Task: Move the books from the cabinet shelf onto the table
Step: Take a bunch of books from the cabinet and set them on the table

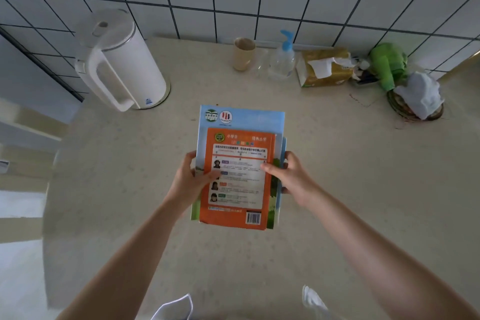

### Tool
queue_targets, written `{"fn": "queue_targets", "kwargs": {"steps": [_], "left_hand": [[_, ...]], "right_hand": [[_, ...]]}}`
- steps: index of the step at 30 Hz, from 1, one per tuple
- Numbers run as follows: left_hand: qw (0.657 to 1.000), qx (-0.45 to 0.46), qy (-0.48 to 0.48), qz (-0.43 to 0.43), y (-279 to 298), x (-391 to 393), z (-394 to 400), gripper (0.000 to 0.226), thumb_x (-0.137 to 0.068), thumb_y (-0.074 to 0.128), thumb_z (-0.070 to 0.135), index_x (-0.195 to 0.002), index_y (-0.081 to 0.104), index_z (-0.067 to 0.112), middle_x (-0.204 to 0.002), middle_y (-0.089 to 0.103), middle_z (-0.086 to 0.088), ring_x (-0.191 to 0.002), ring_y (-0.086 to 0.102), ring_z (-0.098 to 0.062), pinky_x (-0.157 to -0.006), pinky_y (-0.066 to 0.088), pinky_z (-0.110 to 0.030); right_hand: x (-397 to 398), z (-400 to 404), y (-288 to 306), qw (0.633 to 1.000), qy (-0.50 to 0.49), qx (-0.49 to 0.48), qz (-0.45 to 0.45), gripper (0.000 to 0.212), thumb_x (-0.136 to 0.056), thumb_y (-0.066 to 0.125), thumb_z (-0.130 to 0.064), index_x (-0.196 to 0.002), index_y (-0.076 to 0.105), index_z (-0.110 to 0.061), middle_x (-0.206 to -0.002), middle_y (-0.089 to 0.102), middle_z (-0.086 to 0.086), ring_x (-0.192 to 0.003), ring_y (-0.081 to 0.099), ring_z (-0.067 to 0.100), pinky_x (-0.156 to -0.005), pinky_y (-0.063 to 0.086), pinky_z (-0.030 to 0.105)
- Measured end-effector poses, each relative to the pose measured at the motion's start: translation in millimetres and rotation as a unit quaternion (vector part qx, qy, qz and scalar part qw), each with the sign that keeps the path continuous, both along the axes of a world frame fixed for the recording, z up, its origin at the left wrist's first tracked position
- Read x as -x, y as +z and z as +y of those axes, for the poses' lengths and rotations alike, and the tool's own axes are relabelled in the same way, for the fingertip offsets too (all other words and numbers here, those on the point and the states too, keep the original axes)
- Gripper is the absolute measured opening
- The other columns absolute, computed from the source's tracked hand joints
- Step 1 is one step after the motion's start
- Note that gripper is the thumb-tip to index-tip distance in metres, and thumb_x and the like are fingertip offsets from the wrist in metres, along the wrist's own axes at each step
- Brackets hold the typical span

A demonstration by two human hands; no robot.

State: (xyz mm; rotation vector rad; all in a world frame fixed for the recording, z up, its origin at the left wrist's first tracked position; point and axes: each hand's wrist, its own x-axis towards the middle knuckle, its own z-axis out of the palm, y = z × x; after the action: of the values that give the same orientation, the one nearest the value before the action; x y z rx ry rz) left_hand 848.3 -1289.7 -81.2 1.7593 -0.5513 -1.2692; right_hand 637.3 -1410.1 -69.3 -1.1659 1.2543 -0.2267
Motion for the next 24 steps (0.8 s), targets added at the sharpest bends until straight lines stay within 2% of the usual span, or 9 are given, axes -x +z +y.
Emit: {"fn": "queue_targets", "kwargs": {"steps": [2,5,7,10,13,16,20,22,24], "left_hand": [[1.0,-0.031,-0.005,0.005,-4.0,-4.2,-14.8,0.052,-0.084,0.073,0.02,-0.125,0.042,0.024,-0.102,0.073,-0.006,-0.078,0.075,-0.023,-0.064,0.062,-0.045],[0.997,-0.073,0.004,0.011,-13.3,-9.3,-28.4,0.053,-0.084,0.073,0.019,-0.126,0.042,0.025,-0.1,0.072,-0.007,-0.075,0.075,-0.022,-0.064,0.062,-0.045],[0.995,-0.097,0.008,0.007,-19.1,-12.4,-36.3,0.055,-0.083,0.074,0.02,-0.128,0.042,0.024,-0.1,0.072,-0.006,-0.075,0.075,-0.023,-0.063,0.062,-0.044],[0.992,-0.128,0.009,-0.004,-25.7,-17.3,-45.6,0.059,-0.082,0.075,0.02,-0.132,0.042,0.023,-0.098,0.071,-0.004,-0.071,0.074,-0.019,-0.054,0.06,-0.036],[0.987,-0.16,0.009,-0.011,-35.5,-18.2,-47.1,0.063,-0.081,0.076,0.022,-0.135,0.042,0.023,-0.105,0.071,-0.006,-0.076,0.074,-0.022,-0.062,0.062,-0.043],[0.986,-0.166,0.021,-0.017,-42.2,-13.9,-42.7,0.063,-0.081,0.076,0.022,-0.134,0.043,0.023,-0.105,0.071,-0.005,-0.076,0.074,-0.021,-0.064,0.062,-0.043],[0.984,-0.169,0.043,-0.034,-42.7,-12.8,-43.1,0.056,-0.082,0.075,0.017,-0.131,0.049,0.017,-0.098,0.069,0.001,-0.074,0.073,-0.018,-0.063,0.062,-0.039],[0.983,-0.173,0.052,-0.037,-41.0,-11.7,-42.4,0.054,-0.084,0.072,0.015,-0.132,0.048,0.015,-0.098,0.067,0.002,-0.073,0.071,-0.016,-0.06,0.06,-0.036],[0.981,-0.177,0.043,-0.065,-36.1,-8.8,-40.0,0.052,-0.088,0.069,0.017,-0.134,0.045,0.017,-0.099,0.066,0.002,-0.07,0.069,-0.012,-0.054,0.057,-0.03]], "right_hand": [[-10.7,-12.7,-6.3,0.999,-0.009,-0.029,0.028,0.051,-0.08,0.073,-0.037,-0.118,0.042,-0.022,-0.112,0.063,0.002,-0.1,0.064,0.024,-0.081,0.055,0.05],[-22.6,-26.1,-12.5,0.996,-0.029,-0.078,0.033,0.052,-0.081,0.072,-0.031,-0.12,0.042,-0.017,-0.111,0.063,0.003,-0.095,0.063,0.023,-0.071,0.054,0.044],[-28.0,-33.3,-19.8,0.993,-0.027,-0.103,0.052,0.049,-0.082,0.071,-0.03,-0.118,0.041,-0.018,-0.11,0.063,0.003,-0.096,0.062,0.024,-0.076,0.054,0.048],[-36.7,-40.9,-31.5,0.987,-0.031,-0.131,0.086,0.048,-0.082,0.07,-0.031,-0.12,0.043,-0.017,-0.11,0.065,0.005,-0.099,0.063,0.027,-0.087,0.052,0.055],[-43.7,-43.6,-39.5,0.982,-0.024,-0.144,0.117,0.045,-0.084,0.068,-0.031,-0.119,0.045,-0.017,-0.108,0.065,0.005,-0.097,0.063,0.026,-0.086,0.051,0.054],[-44.3,-41.5,-43.9,0.983,-0.02,-0.141,0.118,0.045,-0.084,0.068,-0.03,-0.119,0.043,-0.016,-0.108,0.063,0.005,-0.09,0.062,0.021,-0.068,0.053,0.042],[-40.4,-34.6,-47.9,0.99,-0.017,-0.094,0.107,0.044,-0.085,0.067,-0.032,-0.118,0.044,-0.015,-0.108,0.063,0.004,-0.091,0.063,0.021,-0.068,0.054,0.039],[-33.8,-31.6,-49.5,0.989,-0.008,-0.011,0.147,0.036,-0.087,0.063,-0.027,-0.118,0.048,-0.015,-0.102,0.063,0.0,-0.088,0.064,0.019,-0.071,0.057,0.04],[-22.2,-31.3,-48.1,0.979,-0.009,0.066,0.195,0.037,-0.088,0.057,-0.02,-0.124,0.052,-0.013,-0.105,0.063,-0.001,-0.09,0.064,0.02,-0.078,0.057,0.042]]}}
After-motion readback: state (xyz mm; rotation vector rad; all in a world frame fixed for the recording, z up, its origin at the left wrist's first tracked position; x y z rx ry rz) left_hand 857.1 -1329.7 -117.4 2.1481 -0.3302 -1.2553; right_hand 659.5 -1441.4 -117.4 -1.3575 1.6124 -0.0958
